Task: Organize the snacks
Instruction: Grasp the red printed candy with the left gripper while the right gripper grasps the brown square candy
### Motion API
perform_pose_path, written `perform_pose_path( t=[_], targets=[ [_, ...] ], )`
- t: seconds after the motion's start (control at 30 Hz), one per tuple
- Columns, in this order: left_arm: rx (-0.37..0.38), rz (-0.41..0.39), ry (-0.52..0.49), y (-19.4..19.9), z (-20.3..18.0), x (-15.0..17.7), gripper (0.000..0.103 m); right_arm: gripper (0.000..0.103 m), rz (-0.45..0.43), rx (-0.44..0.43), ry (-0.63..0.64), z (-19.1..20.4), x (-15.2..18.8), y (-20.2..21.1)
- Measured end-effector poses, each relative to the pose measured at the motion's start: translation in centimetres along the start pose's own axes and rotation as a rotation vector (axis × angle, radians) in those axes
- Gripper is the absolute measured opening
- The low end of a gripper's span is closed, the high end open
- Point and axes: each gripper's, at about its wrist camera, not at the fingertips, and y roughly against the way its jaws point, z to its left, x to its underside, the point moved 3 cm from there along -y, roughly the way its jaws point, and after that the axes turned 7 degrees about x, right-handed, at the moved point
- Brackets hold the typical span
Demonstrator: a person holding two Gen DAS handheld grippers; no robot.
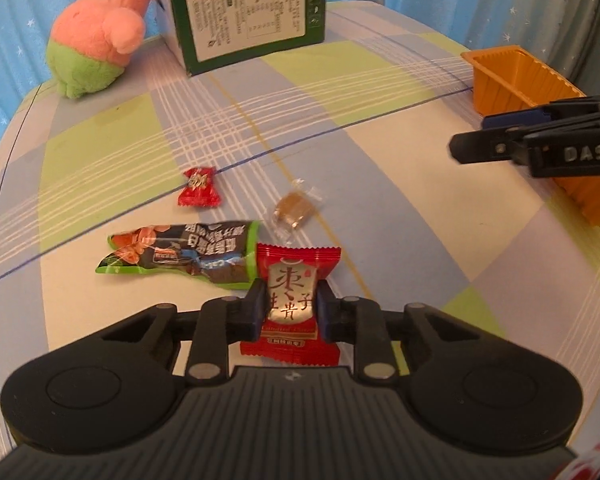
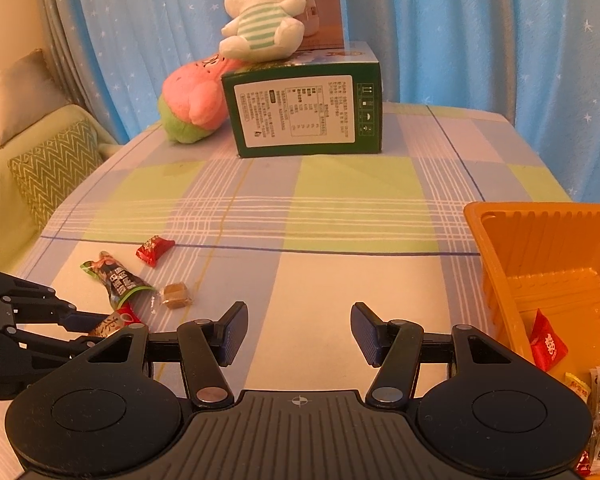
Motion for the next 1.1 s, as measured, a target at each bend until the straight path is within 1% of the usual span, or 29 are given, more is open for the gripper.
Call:
perform_pose_path(
  t=[0.13,0.27,0.4,0.57,0.67,0.83,1.0,1.07,1.1],
  targets=[
    [-0.007,-0.048,0.021,1.2,0.0,-0.7,0.022,0.057,0.008,-0.028,-0.003,0.4,0.0,-0.3],
    [-0.053,-0.089,0.091,2.3,1.6,-0.9,0.022,0.057,0.024,-0.079,0.017,1.4,0.1,-1.2],
    [-0.120,-0.122,0.184,3.1,3.8,-1.0,0.022,0.057,0.023,-0.122,0.085,3.4,0.3,-2.2],
    [-0.162,-0.163,0.258,3.9,5.6,-1.0,0.022,0.057,0.025,-0.163,0.155,5.5,0.5,-4.0],
    [-0.163,-0.180,0.285,4.2,6.2,-1.0,0.022,0.057,0.024,-0.187,0.169,6.5,0.4,-5.1],
    [-0.161,-0.188,0.299,4.1,6.4,-0.9,0.022,0.057,0.009,-0.222,0.192,8.1,0.2,-6.6],
    [-0.159,-0.191,0.312,4.1,6.7,-0.8,0.022,0.057,-0.004,-0.227,0.211,9.5,0.2,-7.8],
    [-0.157,-0.191,0.314,4.1,6.6,-0.8,0.022,0.057,-0.003,-0.210,0.243,10.0,0.5,-8.3],
    [-0.156,-0.190,0.315,4.0,6.6,-0.8,0.022,0.057,-0.018,-0.198,0.266,10.3,0.6,-8.3]
  ],
)
